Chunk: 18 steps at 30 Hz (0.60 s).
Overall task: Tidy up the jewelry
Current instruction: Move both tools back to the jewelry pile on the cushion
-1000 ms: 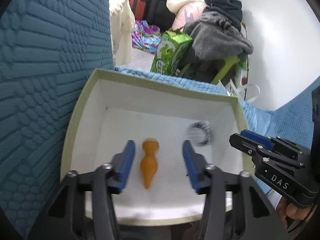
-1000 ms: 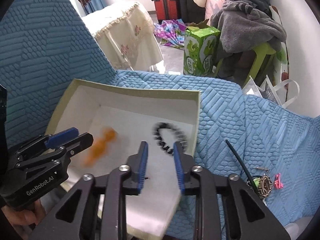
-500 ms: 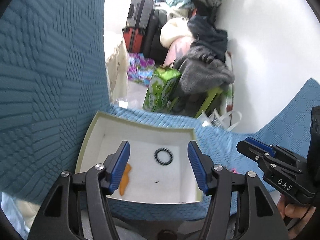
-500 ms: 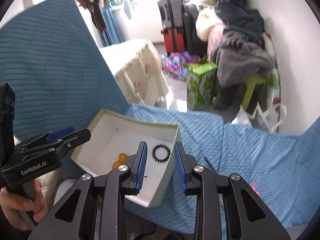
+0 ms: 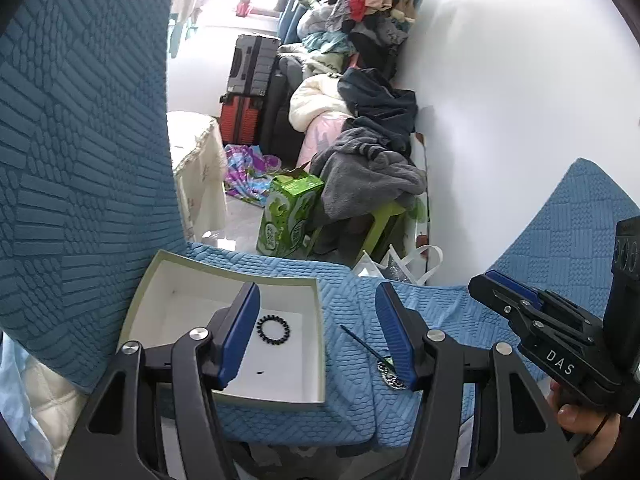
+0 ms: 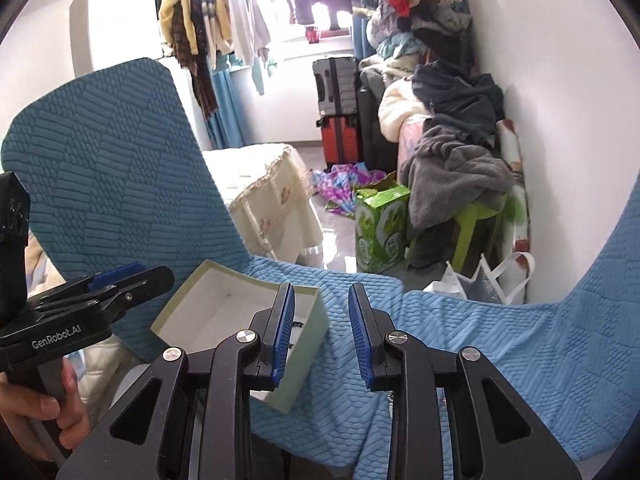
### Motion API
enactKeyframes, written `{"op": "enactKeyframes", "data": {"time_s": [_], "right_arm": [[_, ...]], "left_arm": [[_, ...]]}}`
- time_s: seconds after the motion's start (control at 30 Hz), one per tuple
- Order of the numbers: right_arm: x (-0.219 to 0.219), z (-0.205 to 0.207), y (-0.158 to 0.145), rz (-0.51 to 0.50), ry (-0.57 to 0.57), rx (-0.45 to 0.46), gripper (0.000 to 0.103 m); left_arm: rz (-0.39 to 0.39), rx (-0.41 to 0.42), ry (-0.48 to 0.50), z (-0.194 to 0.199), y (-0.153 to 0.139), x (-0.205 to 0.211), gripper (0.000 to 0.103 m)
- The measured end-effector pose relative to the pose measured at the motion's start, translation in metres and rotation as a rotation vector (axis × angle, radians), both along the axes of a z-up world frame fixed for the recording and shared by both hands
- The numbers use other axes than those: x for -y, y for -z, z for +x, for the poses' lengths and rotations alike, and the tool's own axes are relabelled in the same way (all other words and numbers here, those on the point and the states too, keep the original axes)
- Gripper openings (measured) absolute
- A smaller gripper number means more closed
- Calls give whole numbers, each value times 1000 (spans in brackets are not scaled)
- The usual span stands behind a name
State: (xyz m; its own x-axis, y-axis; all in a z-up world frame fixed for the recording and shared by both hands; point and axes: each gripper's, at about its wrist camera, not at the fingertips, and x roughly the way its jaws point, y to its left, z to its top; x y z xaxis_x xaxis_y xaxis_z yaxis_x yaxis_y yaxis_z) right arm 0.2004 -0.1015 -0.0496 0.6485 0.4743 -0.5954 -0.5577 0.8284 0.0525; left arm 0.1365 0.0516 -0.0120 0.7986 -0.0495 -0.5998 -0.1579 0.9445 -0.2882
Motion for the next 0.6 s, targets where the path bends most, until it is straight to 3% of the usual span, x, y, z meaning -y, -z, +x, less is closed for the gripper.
{"op": "enactKeyframes", "data": {"time_s": [0.3, 0.6], "right_arm": [[42, -4, 21, 5, 72, 23, 26], [88, -4, 57, -11, 131, 6, 26]], "left_arm": [[-44, -5, 33, 9, 17, 30, 61], [-3, -4, 86, 19, 40, 62, 61]]}}
